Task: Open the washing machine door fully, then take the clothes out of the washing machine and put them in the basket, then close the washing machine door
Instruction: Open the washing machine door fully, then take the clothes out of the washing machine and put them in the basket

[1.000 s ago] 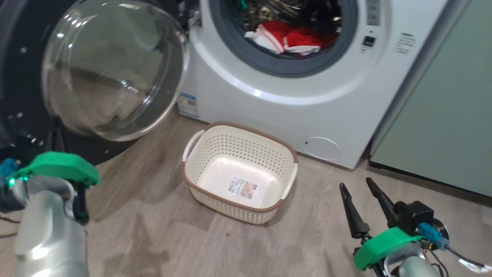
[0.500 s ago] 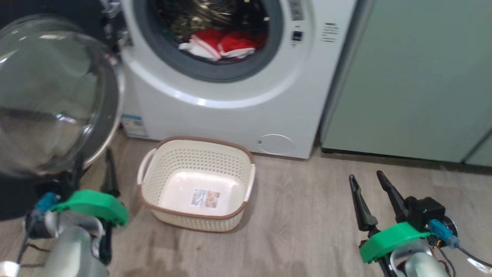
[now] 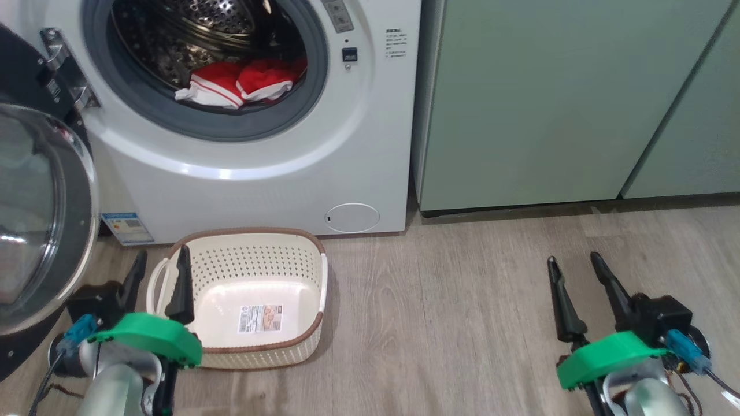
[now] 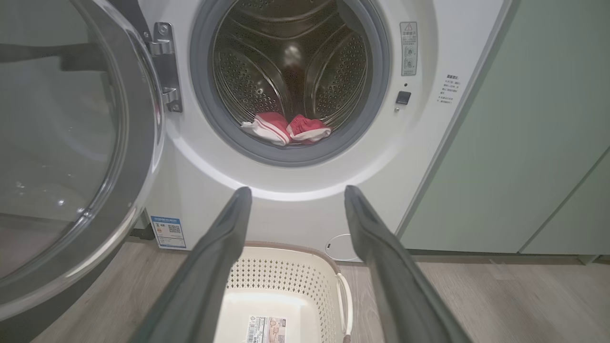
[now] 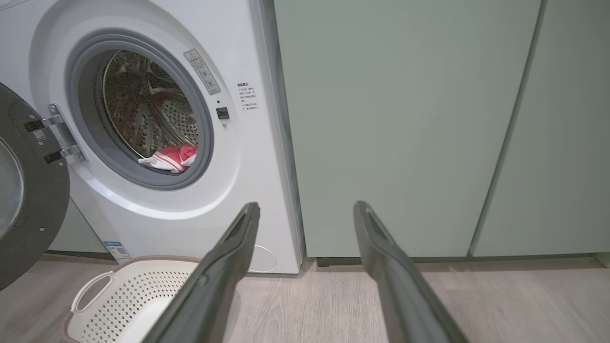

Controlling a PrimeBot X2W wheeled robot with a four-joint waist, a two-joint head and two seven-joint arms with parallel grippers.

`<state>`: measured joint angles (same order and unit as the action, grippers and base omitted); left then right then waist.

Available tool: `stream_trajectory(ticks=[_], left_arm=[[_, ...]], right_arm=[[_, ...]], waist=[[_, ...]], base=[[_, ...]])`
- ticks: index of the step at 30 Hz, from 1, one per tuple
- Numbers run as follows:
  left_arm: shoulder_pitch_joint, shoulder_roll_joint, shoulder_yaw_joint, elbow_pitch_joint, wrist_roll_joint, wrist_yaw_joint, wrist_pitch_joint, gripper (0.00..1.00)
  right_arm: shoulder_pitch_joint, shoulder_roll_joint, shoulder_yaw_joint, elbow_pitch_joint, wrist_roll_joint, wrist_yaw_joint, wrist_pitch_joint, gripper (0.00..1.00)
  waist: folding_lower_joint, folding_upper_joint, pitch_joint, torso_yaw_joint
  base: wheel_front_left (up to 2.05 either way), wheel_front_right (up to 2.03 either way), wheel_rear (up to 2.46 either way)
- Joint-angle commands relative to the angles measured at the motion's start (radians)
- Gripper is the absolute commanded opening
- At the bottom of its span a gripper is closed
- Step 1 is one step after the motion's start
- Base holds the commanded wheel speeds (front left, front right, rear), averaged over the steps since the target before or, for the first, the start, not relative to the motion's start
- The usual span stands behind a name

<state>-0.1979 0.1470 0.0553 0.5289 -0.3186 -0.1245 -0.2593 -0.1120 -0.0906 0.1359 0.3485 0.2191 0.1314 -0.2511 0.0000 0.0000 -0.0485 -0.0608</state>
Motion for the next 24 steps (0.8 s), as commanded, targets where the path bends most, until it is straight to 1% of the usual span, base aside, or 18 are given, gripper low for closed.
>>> stream_trajectory(ticks=[1, 6, 12, 24], left_arm=[[-0.035, 0.030, 0.030, -0.036, 0.003, -0.006, -0.002, 1.00], [-0.029, 0.028, 0.032, -0.044, 0.015, -0.006, -0.002, 1.00], [-0.021, 0.028, 0.014, -0.041, 0.027, -0.006, -0.002, 1.00], [-0.028, 0.029, -0.010, -0.031, -0.006, -0.006, -0.002, 1.00]], right_arm=[[-0.005, 0.005, 0.010, -0.037, -0.013, -0.001, -0.011, 1.00], [0.004, 0.011, -0.025, -0.041, -0.034, -0.001, -0.011, 1.00], [0.016, 0.019, -0.060, -0.043, -0.053, -0.001, -0.011, 1.00], [0.016, 0.027, -0.071, -0.036, -0.065, -0.001, -0.011, 1.00]], waist=[[0.0000, 0.0000, -0.002, -0.006], [0.0000, 0.0000, -0.007, -0.010], [0.0000, 0.0000, -0.012, -0.011], [0.0000, 0.0000, -0.009, -0.007]], base=[[0.00, 0.00, 0.00], [0.00, 0.00, 0.00], [0.00, 0.00, 0.00], [0.00, 0.00, 0.00]])
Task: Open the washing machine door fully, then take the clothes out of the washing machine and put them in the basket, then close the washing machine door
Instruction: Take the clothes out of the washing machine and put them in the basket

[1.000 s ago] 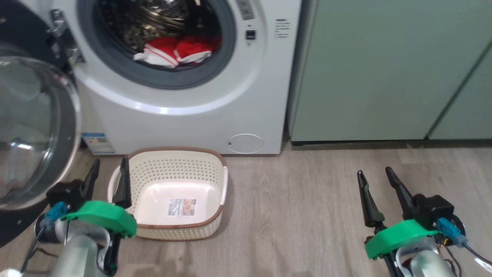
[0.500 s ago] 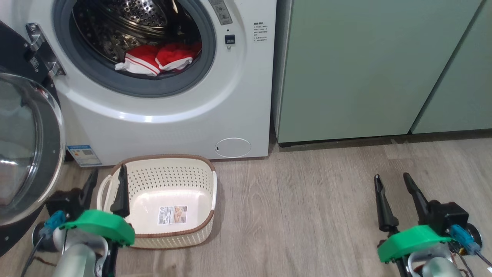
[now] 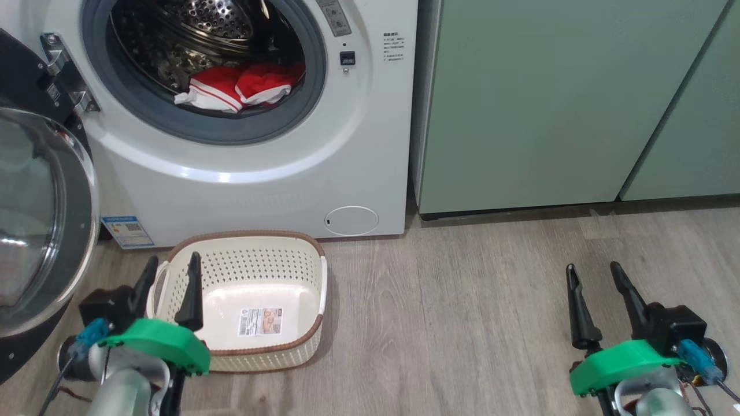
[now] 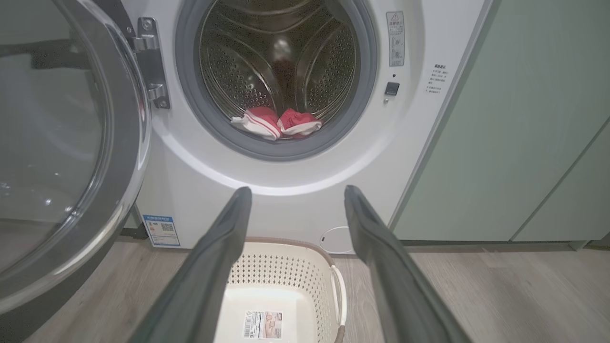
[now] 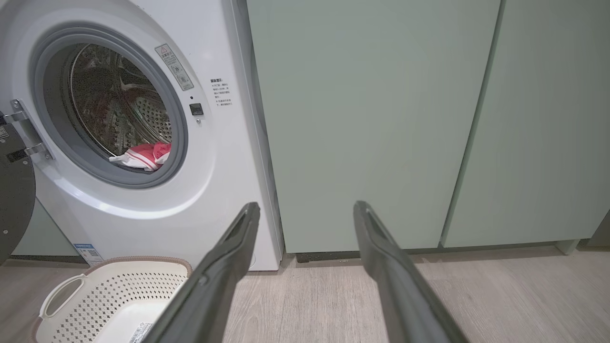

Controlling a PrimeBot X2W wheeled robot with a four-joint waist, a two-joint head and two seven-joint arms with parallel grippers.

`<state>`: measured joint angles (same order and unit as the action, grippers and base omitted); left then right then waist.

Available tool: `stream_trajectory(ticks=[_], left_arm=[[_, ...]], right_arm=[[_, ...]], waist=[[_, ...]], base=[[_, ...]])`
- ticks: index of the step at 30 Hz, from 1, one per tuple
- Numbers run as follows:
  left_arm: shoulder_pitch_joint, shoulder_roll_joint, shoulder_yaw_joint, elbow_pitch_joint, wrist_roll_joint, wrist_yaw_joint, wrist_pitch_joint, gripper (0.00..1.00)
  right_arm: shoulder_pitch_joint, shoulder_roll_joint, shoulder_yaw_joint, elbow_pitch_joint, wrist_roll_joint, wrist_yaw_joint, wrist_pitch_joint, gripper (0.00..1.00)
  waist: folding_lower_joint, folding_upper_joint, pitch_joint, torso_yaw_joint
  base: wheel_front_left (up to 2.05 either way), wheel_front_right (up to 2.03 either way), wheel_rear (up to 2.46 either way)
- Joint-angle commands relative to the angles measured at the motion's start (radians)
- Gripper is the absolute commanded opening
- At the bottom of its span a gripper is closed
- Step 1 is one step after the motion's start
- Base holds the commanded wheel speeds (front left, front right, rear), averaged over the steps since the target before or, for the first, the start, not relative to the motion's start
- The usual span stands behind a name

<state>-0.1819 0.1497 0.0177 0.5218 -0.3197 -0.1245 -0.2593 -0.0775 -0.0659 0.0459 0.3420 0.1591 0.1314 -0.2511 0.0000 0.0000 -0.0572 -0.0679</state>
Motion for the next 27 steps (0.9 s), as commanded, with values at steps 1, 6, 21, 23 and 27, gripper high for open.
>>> stream_trajectory(ticks=[1, 6, 21, 23, 27], left_arm=[[-0.045, 0.028, 0.020, -0.016, -0.007, -0.006, -0.002, 1.00], [-0.053, 0.039, -0.017, -0.001, -0.048, -0.006, -0.002, 1.00], [-0.070, 0.051, -0.017, -0.001, -0.063, -0.006, -0.002, 1.00], [-0.071, 0.049, -0.015, 0.001, -0.061, -0.006, -0.002, 1.00], [-0.078, 0.045, 0.000, 0.001, -0.050, -0.006, -0.002, 1.00]], right_arm=[[-0.018, 0.003, 0.019, -0.029, -0.004, -0.001, -0.011, 1.00], [-0.017, 0.005, 0.016, -0.028, -0.002, -0.001, -0.011, 1.00], [-0.018, 0.009, 0.011, -0.027, 0.006, -0.001, -0.011, 1.00], [-0.018, 0.010, 0.012, -0.028, 0.006, -0.001, -0.011, 1.00], [-0.017, 0.011, 0.014, -0.028, 0.006, -0.001, -0.011, 1.00]], waist=[[0.0000, 0.0000, 0.000, 0.000], [0.0000, 0.0000, 0.003, 0.001], [0.0000, 0.0000, 0.017, 0.001], [0.0000, 0.0000, 0.019, 0.002], [0.0000, 0.0000, 0.021, 0.003]], base=[[0.00, 0.00, 0.00], [0.07, -0.20, 0.13], [1.38, -1.40, 0.01], [2.13, -2.13, 0.00], [1.81, -1.79, -0.01]])
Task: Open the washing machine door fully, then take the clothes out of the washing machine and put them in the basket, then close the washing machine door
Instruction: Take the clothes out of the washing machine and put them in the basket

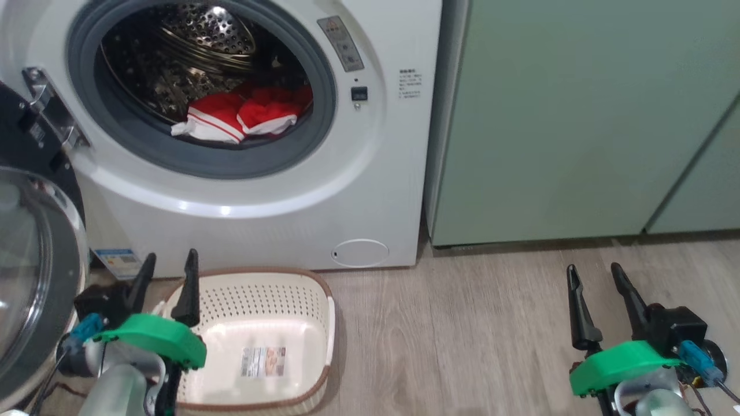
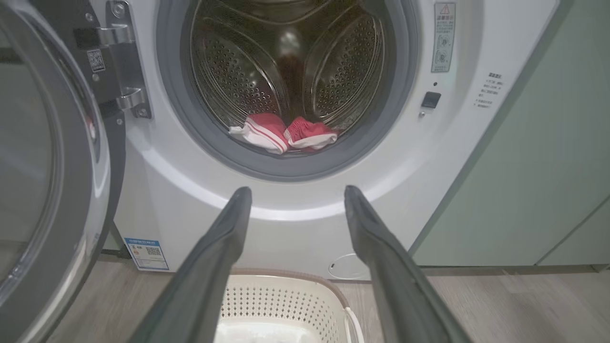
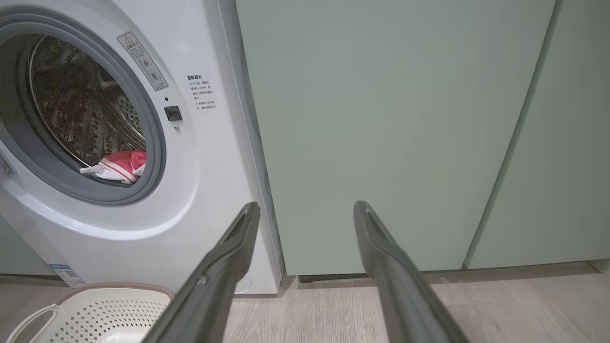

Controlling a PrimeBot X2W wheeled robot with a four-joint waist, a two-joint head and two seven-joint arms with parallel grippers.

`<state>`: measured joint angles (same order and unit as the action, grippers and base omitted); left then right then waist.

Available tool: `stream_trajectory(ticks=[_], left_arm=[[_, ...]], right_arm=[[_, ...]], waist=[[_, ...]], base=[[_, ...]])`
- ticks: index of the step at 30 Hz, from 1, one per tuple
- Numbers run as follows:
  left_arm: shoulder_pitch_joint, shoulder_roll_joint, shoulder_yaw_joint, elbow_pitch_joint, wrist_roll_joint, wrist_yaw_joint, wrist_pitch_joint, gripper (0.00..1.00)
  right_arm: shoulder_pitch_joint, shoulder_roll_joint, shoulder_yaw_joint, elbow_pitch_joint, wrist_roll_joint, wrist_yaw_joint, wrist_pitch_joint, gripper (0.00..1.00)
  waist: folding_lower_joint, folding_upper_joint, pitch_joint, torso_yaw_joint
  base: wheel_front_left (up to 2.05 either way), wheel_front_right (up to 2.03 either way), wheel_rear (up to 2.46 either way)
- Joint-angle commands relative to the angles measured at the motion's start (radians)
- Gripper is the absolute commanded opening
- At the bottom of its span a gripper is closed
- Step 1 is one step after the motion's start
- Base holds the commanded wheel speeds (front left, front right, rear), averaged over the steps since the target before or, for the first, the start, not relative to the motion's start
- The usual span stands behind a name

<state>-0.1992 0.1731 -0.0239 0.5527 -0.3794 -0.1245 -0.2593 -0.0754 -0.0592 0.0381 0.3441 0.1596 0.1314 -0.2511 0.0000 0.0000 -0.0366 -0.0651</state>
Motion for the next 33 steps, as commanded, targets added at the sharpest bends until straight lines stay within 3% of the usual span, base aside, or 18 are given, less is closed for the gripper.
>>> stream_trajectory(ticks=[1, 14, 20, 29, 33], left_arm=[[-0.061, 0.019, 0.048, -0.032, 0.016, -0.006, -0.002, 1.00], [-0.059, -0.008, 0.077, -0.016, 0.055, -0.006, -0.002, 1.00], [-0.086, -0.001, 0.058, 0.065, 0.069, -0.006, -0.002, 1.00], [-0.247, 0.019, -0.006, 0.253, 0.092, -0.006, 0.038, 1.00], [-0.373, 0.036, -0.036, 0.308, 0.061, -0.006, 0.094, 1.00]], right_arm=[[-0.020, 0.004, 0.022, -0.030, 0.006, -0.001, -0.011, 1.00], [-0.025, 0.006, 0.038, -0.021, 0.003, -0.001, -0.011, 1.00], [-0.023, 0.006, 0.048, -0.015, 0.002, -0.001, -0.011, 1.00], [-0.025, 0.000, 0.053, -0.008, -0.007, -0.001, -0.011, 1.00], [-0.054, 0.000, 0.054, -0.019, -0.017, -0.001, -0.011, 1.00]], waist=[[0.0000, 0.0000, 0.001, 0.001], [0.0000, 0.0000, 0.004, 0.001], [0.0000, 0.0000, 0.013, -0.006], [0.0000, 0.0000, 0.067, -0.022], [0.0000, 0.0000, 0.147, -0.035]], base=[[1.46, -1.46, 0.00], [0.44, -0.44, 0.00], [0.00, 0.00, 0.00], [0.00, 0.00, 0.00], [0.00, 0.00, 0.00]])
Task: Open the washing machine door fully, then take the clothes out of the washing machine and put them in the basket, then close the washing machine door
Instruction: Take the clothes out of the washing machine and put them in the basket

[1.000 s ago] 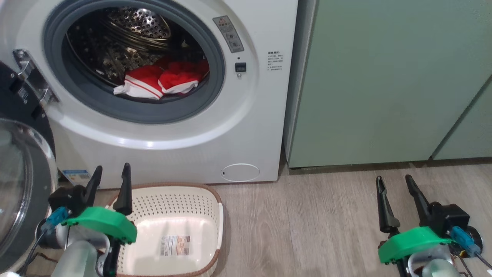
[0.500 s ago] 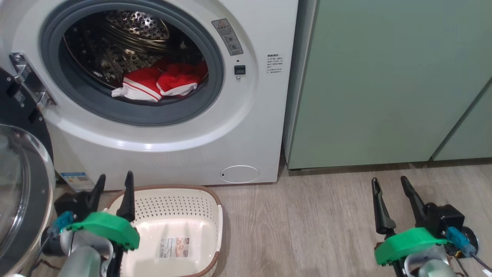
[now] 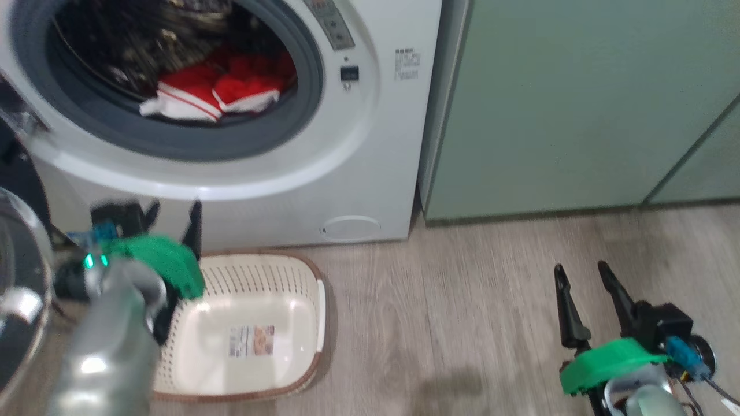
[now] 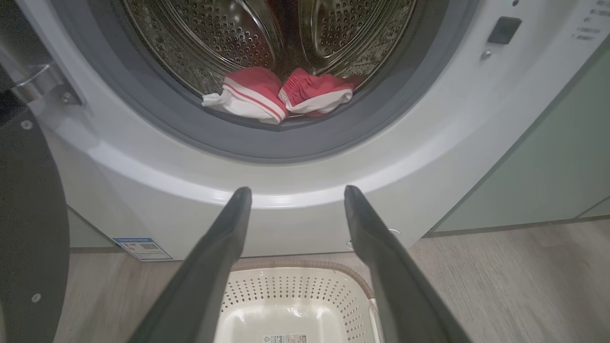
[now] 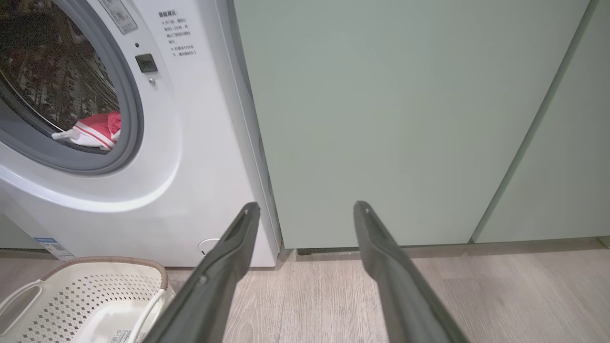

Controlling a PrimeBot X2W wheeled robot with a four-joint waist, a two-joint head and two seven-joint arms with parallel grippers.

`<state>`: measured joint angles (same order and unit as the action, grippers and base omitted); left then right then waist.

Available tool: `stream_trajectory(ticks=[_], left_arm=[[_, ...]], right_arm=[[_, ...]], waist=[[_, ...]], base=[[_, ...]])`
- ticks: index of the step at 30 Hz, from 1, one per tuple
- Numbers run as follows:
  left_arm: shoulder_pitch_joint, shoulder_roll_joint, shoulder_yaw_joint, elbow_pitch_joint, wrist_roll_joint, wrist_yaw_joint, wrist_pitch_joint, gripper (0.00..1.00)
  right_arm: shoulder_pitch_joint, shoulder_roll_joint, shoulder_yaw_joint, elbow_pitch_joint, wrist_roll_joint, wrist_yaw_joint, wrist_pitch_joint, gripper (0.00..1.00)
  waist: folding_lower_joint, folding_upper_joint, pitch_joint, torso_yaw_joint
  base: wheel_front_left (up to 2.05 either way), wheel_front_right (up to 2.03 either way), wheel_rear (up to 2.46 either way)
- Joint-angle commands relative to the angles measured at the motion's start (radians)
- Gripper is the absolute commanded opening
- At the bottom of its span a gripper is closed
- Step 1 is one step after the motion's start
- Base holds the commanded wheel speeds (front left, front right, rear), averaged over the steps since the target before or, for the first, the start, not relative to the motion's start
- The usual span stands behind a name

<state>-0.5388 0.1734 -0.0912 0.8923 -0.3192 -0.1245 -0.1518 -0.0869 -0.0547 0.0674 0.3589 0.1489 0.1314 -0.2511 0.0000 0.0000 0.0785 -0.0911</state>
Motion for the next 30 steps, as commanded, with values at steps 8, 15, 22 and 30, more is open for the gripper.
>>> stream_trajectory(ticks=[8, 15, 22, 30], left_arm=[[-0.307, 0.114, -0.022, 0.068, -0.061, -0.006, 0.126, 1.00], [-0.521, 0.144, -0.066, 0.134, -0.106, -0.006, 0.235, 1.00], [-0.714, 0.162, -0.116, 0.174, -0.159, -0.006, 0.332, 1.00], [-0.898, 0.174, -0.164, 0.205, -0.201, -0.006, 0.378, 1.00]], right_arm=[[-0.122, 0.001, 0.029, -0.057, -0.027, -0.001, -0.011, 1.00], [-0.189, 0.004, 0.032, -0.080, -0.038, -0.001, -0.011, 1.00], [-0.249, 0.004, 0.040, -0.105, -0.035, -0.001, -0.011, 1.00], [-0.278, 0.004, 0.052, -0.115, -0.040, -0.001, -0.011, 1.00]], waist=[[0.0000, 0.0000, 0.215, -0.040], [0.0000, 0.0000, 0.355, -0.056], [0.0000, 0.0000, 0.465, -0.070], [0.0000, 0.0000, 0.564, -0.082]], base=[[0.00, 0.00, 0.00], [0.00, 0.00, 0.00], [0.00, 0.00, 0.00], [0.00, 0.00, 0.00]])
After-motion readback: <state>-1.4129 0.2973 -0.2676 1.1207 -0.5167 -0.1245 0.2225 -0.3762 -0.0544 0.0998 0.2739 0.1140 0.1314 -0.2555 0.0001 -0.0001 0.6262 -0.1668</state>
